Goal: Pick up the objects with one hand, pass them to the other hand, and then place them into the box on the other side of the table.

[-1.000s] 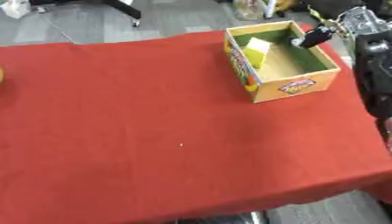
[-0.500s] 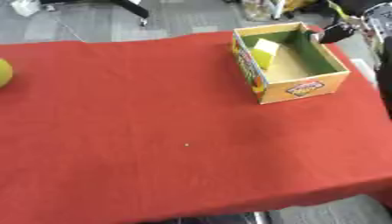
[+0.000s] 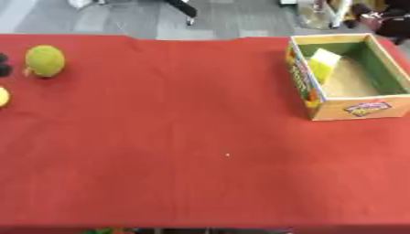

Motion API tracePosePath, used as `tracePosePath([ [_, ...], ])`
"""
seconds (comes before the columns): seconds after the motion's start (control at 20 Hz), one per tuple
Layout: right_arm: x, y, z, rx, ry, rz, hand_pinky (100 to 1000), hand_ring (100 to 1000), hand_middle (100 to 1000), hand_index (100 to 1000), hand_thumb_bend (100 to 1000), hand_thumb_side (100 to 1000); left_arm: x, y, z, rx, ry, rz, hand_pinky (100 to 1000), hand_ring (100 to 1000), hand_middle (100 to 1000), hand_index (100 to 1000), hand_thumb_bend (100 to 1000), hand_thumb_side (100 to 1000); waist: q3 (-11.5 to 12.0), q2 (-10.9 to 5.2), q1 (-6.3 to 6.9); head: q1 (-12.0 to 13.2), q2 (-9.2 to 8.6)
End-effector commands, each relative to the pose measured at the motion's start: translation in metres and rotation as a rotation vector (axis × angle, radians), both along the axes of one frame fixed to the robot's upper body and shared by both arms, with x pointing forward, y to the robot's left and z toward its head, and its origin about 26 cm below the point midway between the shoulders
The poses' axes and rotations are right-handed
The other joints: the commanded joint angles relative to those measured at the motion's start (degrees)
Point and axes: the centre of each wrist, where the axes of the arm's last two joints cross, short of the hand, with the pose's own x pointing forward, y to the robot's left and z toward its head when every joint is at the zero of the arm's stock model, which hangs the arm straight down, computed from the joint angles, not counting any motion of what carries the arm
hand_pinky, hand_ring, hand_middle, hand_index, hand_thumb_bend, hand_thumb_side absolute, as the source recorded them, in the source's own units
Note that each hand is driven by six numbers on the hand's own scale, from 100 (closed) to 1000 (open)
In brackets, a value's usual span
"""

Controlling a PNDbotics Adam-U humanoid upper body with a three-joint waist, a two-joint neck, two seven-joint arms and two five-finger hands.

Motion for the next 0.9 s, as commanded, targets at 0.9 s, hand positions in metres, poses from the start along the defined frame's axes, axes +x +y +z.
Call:
tracePosePath([
  [0.9,-0.018,0.102,-0.056,0.062,0.271,0.419,827,795,795,1000,330,100,0.062,0.088,0.015,0.754,0.133,0.419,765,695,671,810,699,556,-2.8,-0.25,1.11,7.5,-0.11],
])
